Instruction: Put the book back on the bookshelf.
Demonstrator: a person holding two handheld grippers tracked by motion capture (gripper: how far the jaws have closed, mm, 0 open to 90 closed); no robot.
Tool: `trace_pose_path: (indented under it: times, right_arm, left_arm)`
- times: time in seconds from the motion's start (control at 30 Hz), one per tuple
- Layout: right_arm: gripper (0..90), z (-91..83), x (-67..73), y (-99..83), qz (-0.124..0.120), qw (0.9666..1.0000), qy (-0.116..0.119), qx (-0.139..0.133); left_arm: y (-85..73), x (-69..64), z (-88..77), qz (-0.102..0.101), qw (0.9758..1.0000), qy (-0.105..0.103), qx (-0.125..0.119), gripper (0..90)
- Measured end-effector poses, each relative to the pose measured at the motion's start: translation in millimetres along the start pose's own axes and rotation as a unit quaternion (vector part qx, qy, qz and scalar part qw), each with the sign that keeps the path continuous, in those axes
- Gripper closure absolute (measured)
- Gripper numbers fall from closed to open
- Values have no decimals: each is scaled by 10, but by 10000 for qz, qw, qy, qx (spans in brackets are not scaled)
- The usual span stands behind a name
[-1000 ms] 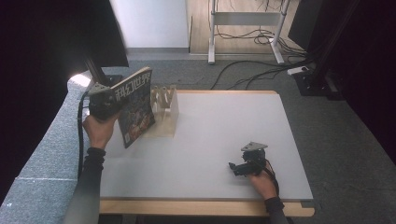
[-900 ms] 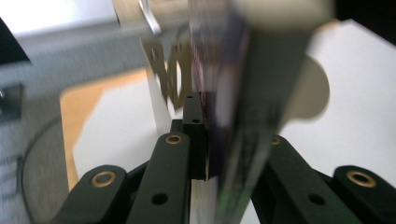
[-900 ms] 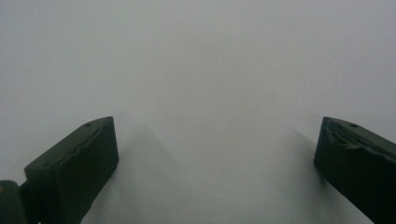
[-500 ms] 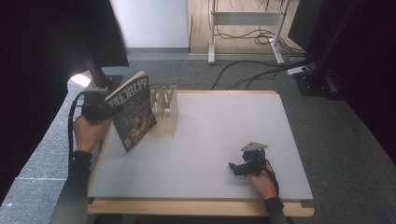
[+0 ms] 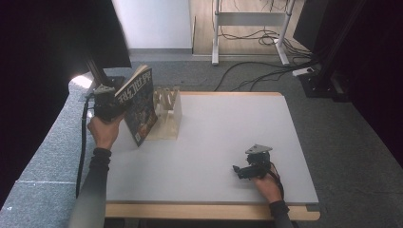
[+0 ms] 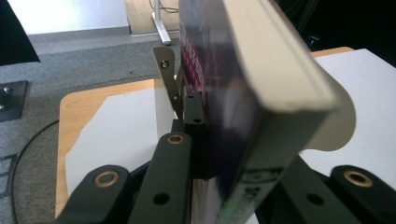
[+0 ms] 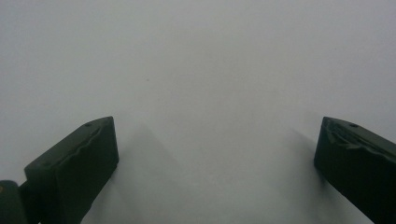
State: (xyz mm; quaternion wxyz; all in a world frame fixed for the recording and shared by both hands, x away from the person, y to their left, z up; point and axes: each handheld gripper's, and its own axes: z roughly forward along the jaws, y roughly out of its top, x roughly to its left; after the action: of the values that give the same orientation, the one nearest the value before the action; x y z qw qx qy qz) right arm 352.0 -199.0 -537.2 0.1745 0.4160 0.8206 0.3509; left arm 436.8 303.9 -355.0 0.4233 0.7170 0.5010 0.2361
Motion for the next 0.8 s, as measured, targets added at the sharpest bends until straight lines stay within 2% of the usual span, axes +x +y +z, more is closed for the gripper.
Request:
trace_pose_path:
  times: [0.13, 0.17, 0.2, 0.3, 0.37, 0.47, 0.57, 0.7, 0.8]
  right_arm:
    - [0, 1, 0, 0, -4, 10000, -3, 0]
    - [0, 0, 0, 0, -2, 10000, -1, 1]
    - [0, 1, 1, 0, -2, 10000, -2, 1]
    - [0, 1, 1, 0, -6, 10000, -4, 1]
    - [0, 0, 1, 1, -2, 10000, -6, 1]
    - [0, 1, 1, 1, 1, 10000, -4, 1]
    - [0, 0, 1, 1, 1, 10000, -5, 2]
    - [0, 0, 1, 2, 2, 10000, -5, 2]
    - [0, 1, 2, 2, 7, 10000, -9, 0]
  left_arm:
    - [-58, 74, -6, -29, 10000, -22, 37, 805]
    - [-66, 88, -9, -60, 9999, -83, 42, 794]
    - [-71, 101, -10, -96, 9999, -139, 27, 764]
    - [-73, 131, -27, -192, 9995, -219, -131, 605]
    - [-69, 150, -39, -255, 9993, -233, -151, 508]
    - [-80, 162, -75, -278, 9987, -345, -265, 387]
    - [-102, 150, -116, -207, 9987, -354, -289, 298]
    - [-132, 149, -196, -219, 9977, -583, -266, 191]
    - [-147, 144, -247, -203, 9977, -622, -200, 138]
